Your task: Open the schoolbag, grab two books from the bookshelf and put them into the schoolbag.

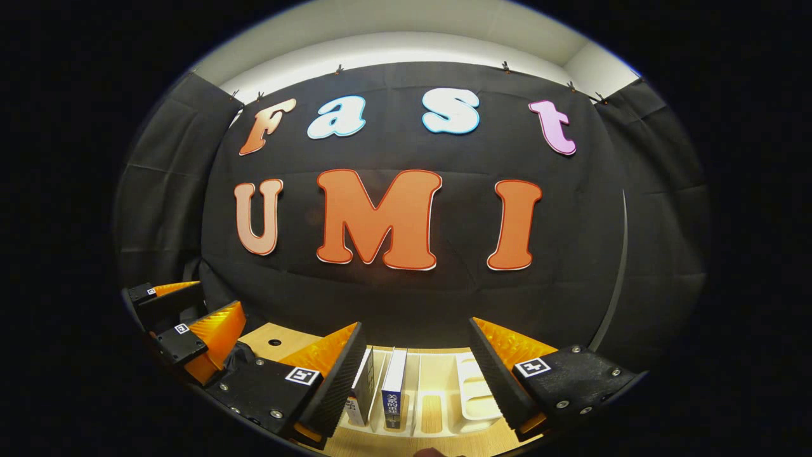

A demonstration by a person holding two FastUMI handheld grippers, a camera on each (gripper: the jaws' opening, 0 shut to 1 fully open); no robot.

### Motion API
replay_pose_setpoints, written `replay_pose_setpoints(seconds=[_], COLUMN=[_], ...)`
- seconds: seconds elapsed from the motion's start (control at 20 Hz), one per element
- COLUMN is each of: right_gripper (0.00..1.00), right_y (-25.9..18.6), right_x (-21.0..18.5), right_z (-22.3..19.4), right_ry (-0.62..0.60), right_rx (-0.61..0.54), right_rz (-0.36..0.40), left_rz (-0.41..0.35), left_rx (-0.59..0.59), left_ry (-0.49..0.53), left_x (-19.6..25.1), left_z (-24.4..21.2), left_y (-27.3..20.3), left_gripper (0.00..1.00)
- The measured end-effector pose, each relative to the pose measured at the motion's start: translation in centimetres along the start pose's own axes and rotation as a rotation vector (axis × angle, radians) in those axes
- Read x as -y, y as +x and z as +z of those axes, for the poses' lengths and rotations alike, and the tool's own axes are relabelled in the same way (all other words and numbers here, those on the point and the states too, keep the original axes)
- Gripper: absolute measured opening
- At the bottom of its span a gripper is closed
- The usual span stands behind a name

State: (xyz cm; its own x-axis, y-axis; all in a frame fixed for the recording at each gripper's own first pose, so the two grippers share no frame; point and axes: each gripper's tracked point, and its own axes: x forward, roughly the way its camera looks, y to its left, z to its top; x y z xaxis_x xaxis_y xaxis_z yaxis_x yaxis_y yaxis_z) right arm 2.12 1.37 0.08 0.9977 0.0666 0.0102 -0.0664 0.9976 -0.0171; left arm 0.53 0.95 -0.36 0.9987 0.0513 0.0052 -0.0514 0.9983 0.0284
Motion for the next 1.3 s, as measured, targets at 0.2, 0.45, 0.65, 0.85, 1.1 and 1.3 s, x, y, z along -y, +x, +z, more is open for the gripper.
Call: replay_pose_setpoints(seconds=[0.2, 0.45, 0.65, 0.85, 1.1, 1.3], right_gripper=[0.96, 0.96, 0.96, 0.96, 0.96, 0.96], right_y=[0.5, 0.7, 0.8, 0.9, 0.8, 0.7], right_x=[-0.4, -0.5, -0.4, -0.1, -0.2, -0.6], right_z=[-0.3, -0.5, -0.8, -1.1, -1.9, -2.4], right_ry=[0.006, -0.001, 0.003, -0.005, 0.005, 0.003], right_rx=[-0.002, 0.001, -0.008, -0.015, -0.029, -0.040], right_rz=[0.021, 0.032, 0.032, 0.032, 0.049, 0.077], left_rz=[0.016, 0.020, 0.024, 0.035, 0.049, 0.071], left_rx=[0.003, -0.005, -0.014, -0.025, -0.042, -0.040], left_ry=[0.015, 0.022, 0.027, 0.034, 0.034, 0.053], left_x=[-0.4, -0.5, -0.5, -0.8, -1.2, -1.8], left_z=[0.1, -0.1, -0.3, -0.4, -0.8, -0.5], left_y=[0.0, 0.5, 0.3, 0.1, -0.3, -1.2], left_gripper=[0.98, 0.95, 0.95, 0.95, 0.95, 0.96])
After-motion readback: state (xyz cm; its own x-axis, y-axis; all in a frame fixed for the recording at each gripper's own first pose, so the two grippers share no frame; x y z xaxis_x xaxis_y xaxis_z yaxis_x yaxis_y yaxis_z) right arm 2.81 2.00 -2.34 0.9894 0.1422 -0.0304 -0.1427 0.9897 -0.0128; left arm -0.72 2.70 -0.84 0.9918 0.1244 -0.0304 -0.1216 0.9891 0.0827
